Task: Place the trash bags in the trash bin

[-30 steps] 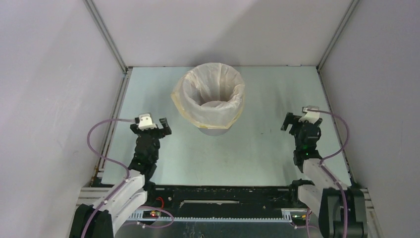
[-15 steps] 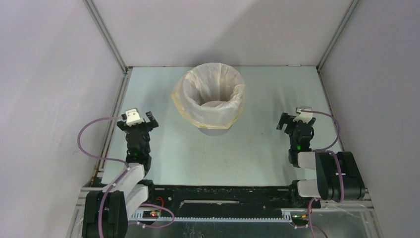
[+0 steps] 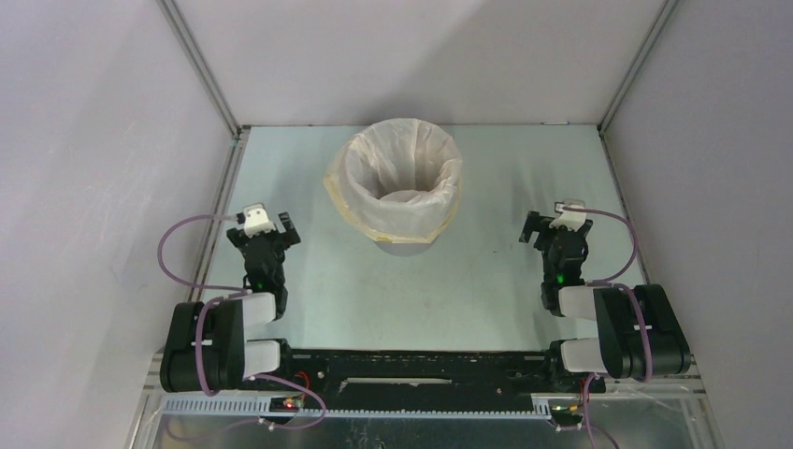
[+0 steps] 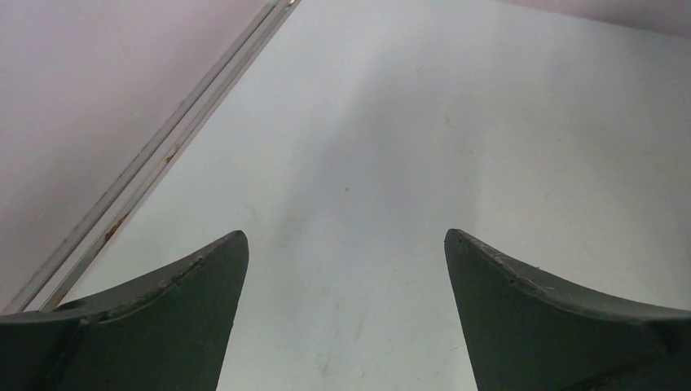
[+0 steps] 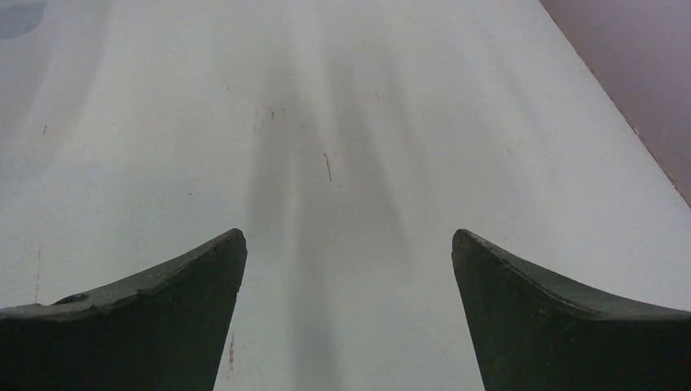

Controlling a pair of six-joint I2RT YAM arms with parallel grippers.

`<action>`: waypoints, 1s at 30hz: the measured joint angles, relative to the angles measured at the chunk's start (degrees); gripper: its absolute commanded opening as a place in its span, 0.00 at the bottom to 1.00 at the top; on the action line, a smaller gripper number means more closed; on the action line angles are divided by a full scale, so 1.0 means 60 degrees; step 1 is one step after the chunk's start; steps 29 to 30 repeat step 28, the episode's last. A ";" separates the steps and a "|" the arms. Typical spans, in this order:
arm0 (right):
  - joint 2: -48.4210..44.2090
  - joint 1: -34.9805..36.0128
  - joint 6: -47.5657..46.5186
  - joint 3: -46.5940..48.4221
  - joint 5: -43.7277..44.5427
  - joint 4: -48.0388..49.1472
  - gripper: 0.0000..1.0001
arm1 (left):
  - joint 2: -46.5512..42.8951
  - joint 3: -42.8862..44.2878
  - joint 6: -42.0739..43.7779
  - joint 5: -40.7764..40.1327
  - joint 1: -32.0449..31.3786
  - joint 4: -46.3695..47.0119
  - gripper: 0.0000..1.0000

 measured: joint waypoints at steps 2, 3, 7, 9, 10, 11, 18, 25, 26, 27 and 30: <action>0.0004 -0.0029 0.0000 0.0000 -0.0011 0.0000 1.00 | 0.0022 0.0000 0.0044 0.0262 0.0011 0.0171 0.99; 0.0004 -0.0058 0.0004 0.0000 -0.0040 0.0000 1.00 | 0.0022 0.0004 0.0095 0.0477 0.0015 0.0251 0.99; 0.0004 -0.0229 0.0007 0.0022 -0.0240 -0.0029 1.00 | 0.0022 0.0004 0.0124 0.0783 0.0015 0.0408 1.00; 0.0004 -0.0280 0.0007 0.0044 -0.0317 -0.0051 1.00 | 0.0022 0.0004 0.0120 0.0769 0.0015 0.0426 1.00; 0.0004 -0.0295 0.0007 0.0051 -0.0342 -0.0062 1.00 | 0.0022 0.0004 0.0120 0.0769 0.0015 0.0426 1.00; 0.0004 -0.0313 0.0007 0.0058 -0.0375 -0.0076 1.00 | 0.0022 0.0004 0.0120 0.0765 0.0015 0.0426 1.00; 0.0004 -0.0328 0.0007 0.0062 -0.0503 -0.0087 1.00 | 0.0022 0.0004 0.0131 0.0765 0.0015 0.0426 1.00; 0.0004 -0.0328 0.0007 0.0066 -0.0506 -0.0087 1.00 | 0.0022 0.0004 0.0171 0.0816 -0.0004 0.0426 1.00; 0.0004 -0.0328 0.0007 0.0066 -0.0506 -0.0087 1.00 | 0.0022 0.0004 0.0171 0.0816 -0.0004 0.0426 1.00; 0.0004 -0.0328 0.0007 0.0066 -0.0506 -0.0087 1.00 | 0.0022 0.0004 0.0171 0.0820 -0.0004 0.0426 1.00; 0.0004 -0.0328 0.0007 0.0066 -0.0506 -0.0087 1.00 | 0.0022 0.0004 0.0171 0.0820 -0.0004 0.0426 1.00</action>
